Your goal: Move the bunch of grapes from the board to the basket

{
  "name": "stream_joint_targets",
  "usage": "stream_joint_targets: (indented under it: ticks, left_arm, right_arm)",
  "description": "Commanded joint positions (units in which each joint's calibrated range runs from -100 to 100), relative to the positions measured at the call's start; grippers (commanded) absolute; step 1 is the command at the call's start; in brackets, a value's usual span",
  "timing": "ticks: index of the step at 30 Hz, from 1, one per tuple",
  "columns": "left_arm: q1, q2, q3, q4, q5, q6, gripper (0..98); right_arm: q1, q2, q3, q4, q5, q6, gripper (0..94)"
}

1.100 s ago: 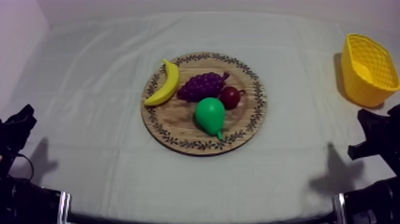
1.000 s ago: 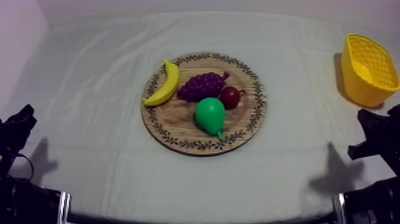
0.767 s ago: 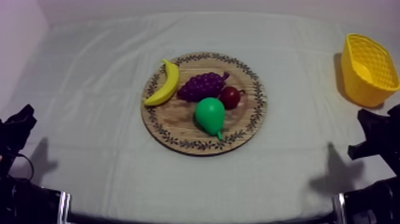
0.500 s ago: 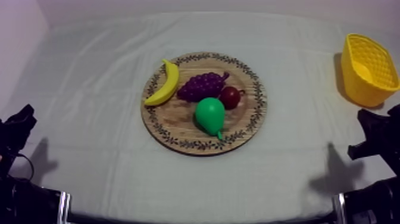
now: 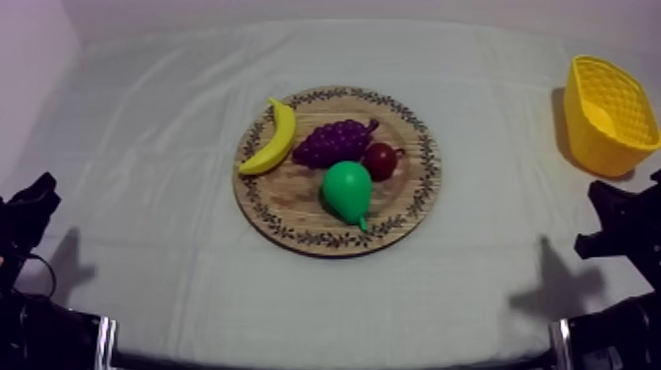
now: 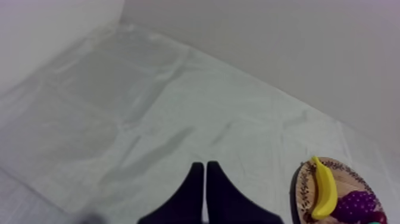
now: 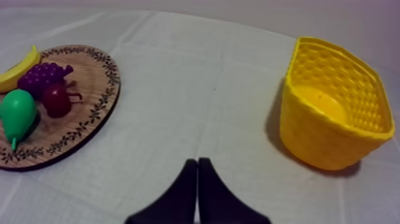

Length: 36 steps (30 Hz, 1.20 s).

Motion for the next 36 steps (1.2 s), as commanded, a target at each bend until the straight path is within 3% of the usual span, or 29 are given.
stream_joint_targets:
  ticks: [1, 7, 16, 28, 36]
  left_arm:
    - [-0.03, 0.05, 0.00, 0.00, -0.01, -0.02, 0.1]
    - [-0.03, 0.05, 0.00, 0.00, -0.01, -0.03, 0.1]
    - [-0.03, 0.05, 0.00, 0.00, -0.01, -0.03, 0.1]
    - [-0.03, 0.05, 0.00, 0.00, -0.01, -0.01, 0.1]
    - [-0.03, 0.05, 0.00, 0.00, -0.01, -0.02, 0.1]
  right_arm:
    - [-0.13, -0.03, -0.02, -0.01, -0.06, 2.76, 0.5]
    - [0.24, 1.84, -2.08, -0.75, 0.64, 1.62, 0.6]
    - [0.61, 19.30, -26.49, -8.66, 8.85, 6.63, 1.1]
    - [-1.23, 45.53, -61.90, -16.98, 25.14, 12.89, 3.2]
    - [-4.21, 58.42, -78.85, -19.77, 36.18, 16.92, 3.1]
